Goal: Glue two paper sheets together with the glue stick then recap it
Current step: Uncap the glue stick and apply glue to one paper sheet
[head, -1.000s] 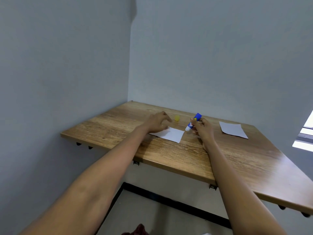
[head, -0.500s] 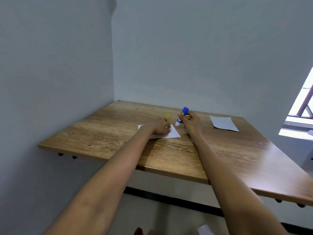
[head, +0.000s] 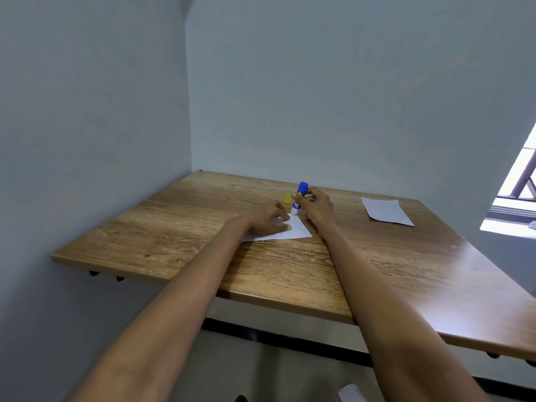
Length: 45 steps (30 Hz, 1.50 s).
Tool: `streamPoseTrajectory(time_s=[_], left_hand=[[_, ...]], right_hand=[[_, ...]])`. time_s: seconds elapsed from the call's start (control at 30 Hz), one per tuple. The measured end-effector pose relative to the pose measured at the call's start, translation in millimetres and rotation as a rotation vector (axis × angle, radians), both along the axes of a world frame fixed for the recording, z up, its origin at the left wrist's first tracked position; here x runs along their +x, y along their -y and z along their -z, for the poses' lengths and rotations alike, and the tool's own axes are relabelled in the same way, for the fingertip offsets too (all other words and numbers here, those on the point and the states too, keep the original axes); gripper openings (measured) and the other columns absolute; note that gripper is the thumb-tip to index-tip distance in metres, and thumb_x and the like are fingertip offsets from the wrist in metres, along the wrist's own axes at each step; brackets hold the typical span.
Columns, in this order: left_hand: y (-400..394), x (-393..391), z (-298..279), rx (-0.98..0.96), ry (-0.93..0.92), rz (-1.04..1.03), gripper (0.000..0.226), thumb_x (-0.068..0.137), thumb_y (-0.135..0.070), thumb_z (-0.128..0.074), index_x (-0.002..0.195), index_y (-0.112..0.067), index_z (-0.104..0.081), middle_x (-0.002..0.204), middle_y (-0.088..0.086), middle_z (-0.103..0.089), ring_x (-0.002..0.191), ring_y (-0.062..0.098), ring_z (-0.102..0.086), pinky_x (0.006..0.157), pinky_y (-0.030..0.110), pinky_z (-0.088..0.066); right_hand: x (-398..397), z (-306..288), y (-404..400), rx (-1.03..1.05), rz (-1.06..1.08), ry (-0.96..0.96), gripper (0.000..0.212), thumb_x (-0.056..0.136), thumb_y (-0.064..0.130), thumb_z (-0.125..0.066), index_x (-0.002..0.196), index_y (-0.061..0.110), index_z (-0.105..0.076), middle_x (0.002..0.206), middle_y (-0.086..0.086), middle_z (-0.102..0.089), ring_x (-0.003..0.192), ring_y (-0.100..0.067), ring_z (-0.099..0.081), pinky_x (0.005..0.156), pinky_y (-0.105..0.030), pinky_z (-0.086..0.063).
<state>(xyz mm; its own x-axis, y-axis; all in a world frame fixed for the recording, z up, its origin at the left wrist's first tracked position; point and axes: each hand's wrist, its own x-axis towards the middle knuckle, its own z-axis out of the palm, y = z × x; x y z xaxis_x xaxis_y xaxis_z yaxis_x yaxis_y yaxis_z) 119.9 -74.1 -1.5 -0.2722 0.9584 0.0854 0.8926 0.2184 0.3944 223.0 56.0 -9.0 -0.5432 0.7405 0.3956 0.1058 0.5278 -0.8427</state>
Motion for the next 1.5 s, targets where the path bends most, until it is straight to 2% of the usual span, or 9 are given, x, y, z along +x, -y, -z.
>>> streamPoseTrajectory(time_s=[0.27,0.53,0.73,0.87,1.0,1.13,1.27,1.4,1.5], left_hand=[[1.6,6.4,0.3,0.011,-0.024,-0.043,0.047,0.093,-0.039,-0.052,0.132,-0.013,-0.053,0.137,0.006,-0.043,0.121,0.023,-0.046,0.096,0.03,-0.034],[1.5,20.6,-3.0,-0.004,-0.128,-0.15,0.04,0.095,-0.036,-0.049,0.114,-0.003,-0.063,0.127,0.015,-0.049,0.111,0.03,-0.051,0.09,0.033,-0.039],[-0.1,28.7,-0.5,0.012,-0.194,-0.256,0.041,0.094,-0.038,-0.047,0.121,-0.008,-0.058,0.133,0.015,-0.047,0.121,0.031,-0.046,0.097,0.038,-0.037],[0.9,31.9,3.1,0.045,-0.214,-0.309,0.042,0.093,-0.04,-0.048,0.124,-0.01,-0.054,0.137,0.014,-0.046,0.126,0.03,-0.043,0.101,0.04,-0.036],[3.5,30.3,-2.5,0.129,-0.108,-0.318,0.038,0.094,-0.034,-0.051,0.12,-0.008,-0.059,0.134,0.018,-0.043,0.123,0.032,-0.044,0.102,0.037,-0.037],[8.6,23.8,-14.0,0.245,-0.027,-0.289,0.031,0.092,-0.016,-0.056,0.121,-0.008,-0.062,0.135,0.019,-0.041,0.129,0.033,-0.033,0.108,0.035,-0.026],[23.2,12.8,-18.8,0.059,-0.034,-0.162,0.037,0.088,-0.008,-0.06,0.124,-0.012,-0.061,0.135,0.013,-0.043,0.127,0.027,-0.039,0.105,0.032,-0.032],[33.6,13.1,-21.6,-0.169,0.035,-0.036,0.045,0.091,-0.021,-0.056,0.135,-0.028,-0.049,0.147,-0.002,-0.036,0.136,0.017,-0.033,0.114,0.035,-0.026],[28.8,15.0,-21.7,-0.276,-0.045,-0.042,0.048,0.094,-0.032,-0.049,0.141,-0.029,-0.038,0.151,0.001,-0.034,0.136,0.021,-0.034,0.114,0.04,-0.025]], right_hand=[[9.0,-0.3,2.1,-0.031,0.001,0.023,0.03,0.08,0.046,-0.069,0.091,0.018,-0.067,0.083,0.001,-0.067,0.07,-0.01,-0.056,0.063,-0.027,-0.042],[31.4,-0.5,12.3,-0.086,-0.034,0.006,0.031,0.082,0.04,-0.07,0.091,0.011,-0.068,0.08,-0.004,-0.064,0.068,-0.014,-0.052,0.067,-0.033,-0.04],[50.3,-0.3,18.8,-0.108,-0.051,-0.007,0.037,0.081,0.039,-0.07,0.092,0.005,-0.066,0.08,-0.004,-0.064,0.07,-0.014,-0.051,0.069,-0.032,-0.04],[56.9,1.6,18.8,-0.126,-0.03,-0.043,0.026,0.081,0.037,-0.07,0.088,0.012,-0.067,0.071,0.003,-0.061,0.065,-0.013,-0.051,0.067,-0.033,-0.041],[59.0,1.3,18.0,-0.162,0.008,-0.096,0.023,0.082,0.043,-0.067,0.088,0.021,-0.067,0.076,0.0,-0.064,0.069,-0.016,-0.054,0.07,-0.04,-0.046],[57.8,0.4,17.7,-0.155,0.002,-0.084,0.019,0.082,0.045,-0.067,0.085,0.026,-0.065,0.078,0.0,-0.065,0.072,-0.016,-0.059,0.074,-0.042,-0.051],[59.2,-0.1,20.4,-0.167,-0.029,-0.114,0.013,0.083,0.042,-0.068,0.081,0.031,-0.064,0.079,0.002,-0.066,0.076,-0.015,-0.061,0.07,-0.036,-0.05],[59.6,-1.2,21.8,-0.17,-0.033,-0.115,0.012,0.083,0.043,-0.067,0.08,0.032,-0.063,0.087,-0.002,-0.068,0.081,-0.017,-0.063,0.076,-0.039,-0.052],[58.3,-1.8,22.4,-0.163,-0.025,-0.129,0.012,0.084,0.042,-0.067,0.08,0.031,-0.063,0.087,-0.003,-0.068,0.089,-0.022,-0.065,0.08,-0.044,-0.053]])
